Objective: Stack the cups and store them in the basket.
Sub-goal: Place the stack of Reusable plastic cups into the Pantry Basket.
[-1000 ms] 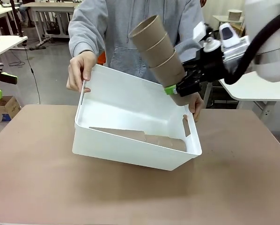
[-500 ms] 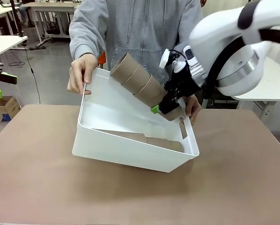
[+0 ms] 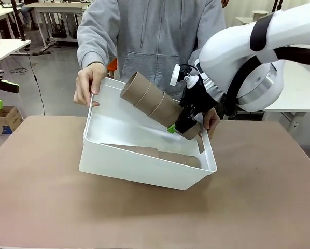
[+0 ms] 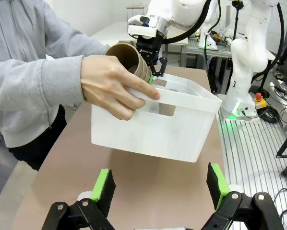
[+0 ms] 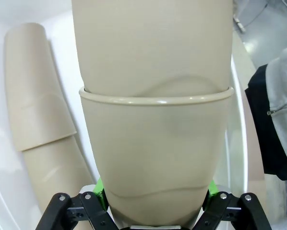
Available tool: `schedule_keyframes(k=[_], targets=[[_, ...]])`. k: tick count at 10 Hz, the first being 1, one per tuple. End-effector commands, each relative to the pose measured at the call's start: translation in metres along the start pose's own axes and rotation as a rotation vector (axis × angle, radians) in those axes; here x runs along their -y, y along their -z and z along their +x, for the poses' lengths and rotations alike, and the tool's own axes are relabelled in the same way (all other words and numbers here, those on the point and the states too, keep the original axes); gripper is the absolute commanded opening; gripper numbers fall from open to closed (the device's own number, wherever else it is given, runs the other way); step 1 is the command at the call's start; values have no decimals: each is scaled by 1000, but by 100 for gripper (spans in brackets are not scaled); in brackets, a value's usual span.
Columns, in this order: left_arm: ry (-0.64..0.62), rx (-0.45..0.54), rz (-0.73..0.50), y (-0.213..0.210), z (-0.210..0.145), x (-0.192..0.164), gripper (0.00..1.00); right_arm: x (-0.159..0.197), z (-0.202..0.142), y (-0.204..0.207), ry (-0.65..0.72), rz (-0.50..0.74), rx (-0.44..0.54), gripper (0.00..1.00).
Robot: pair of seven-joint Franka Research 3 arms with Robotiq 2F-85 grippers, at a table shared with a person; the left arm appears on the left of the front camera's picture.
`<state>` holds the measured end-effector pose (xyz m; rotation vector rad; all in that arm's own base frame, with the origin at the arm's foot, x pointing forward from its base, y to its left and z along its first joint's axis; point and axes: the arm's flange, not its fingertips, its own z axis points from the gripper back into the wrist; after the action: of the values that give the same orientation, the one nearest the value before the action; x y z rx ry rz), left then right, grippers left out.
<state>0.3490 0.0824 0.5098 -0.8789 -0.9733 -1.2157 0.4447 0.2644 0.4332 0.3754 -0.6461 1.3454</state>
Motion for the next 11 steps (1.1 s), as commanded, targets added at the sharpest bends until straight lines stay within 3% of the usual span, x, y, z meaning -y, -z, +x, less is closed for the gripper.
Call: schedule_keyframes(k=[1,11], targets=[[8,25,-2,0,2,0,100,-2,4,2,-18,31,0,83],[8,25,-2,0,2,0,100,-6,-24,46,-68,80,-93,83]])
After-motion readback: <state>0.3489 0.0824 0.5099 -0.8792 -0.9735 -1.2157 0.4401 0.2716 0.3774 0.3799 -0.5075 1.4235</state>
